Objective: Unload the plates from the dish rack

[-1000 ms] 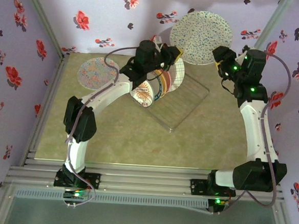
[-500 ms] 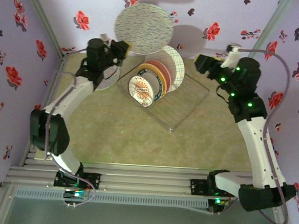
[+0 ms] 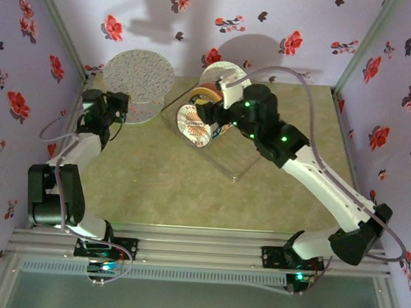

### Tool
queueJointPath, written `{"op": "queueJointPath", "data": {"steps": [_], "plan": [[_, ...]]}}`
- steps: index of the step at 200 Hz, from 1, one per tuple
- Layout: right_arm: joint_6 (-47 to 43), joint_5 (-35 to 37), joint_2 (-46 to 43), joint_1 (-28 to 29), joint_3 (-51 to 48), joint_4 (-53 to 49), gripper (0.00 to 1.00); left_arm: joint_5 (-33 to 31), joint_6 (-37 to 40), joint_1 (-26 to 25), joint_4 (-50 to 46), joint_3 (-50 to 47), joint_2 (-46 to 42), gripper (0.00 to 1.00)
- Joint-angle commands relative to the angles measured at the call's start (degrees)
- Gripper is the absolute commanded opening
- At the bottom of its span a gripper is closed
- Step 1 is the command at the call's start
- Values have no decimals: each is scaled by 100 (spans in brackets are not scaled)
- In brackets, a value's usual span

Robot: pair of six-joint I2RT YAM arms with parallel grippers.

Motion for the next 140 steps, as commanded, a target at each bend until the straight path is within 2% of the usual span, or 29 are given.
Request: {"op": "queueJointPath", "data": {"steps": [1, 52, 140], "plan": [[-339, 304, 152, 231, 336, 142, 80, -11, 283, 263, 838, -206, -187, 0], [-295, 183, 323, 364, 428, 95, 81, 226, 545, 593, 1338, -234, 769, 0], [-198, 231, 359, 360, 444, -15, 82, 450, 792, 684, 1497, 441, 2047, 0]]}}
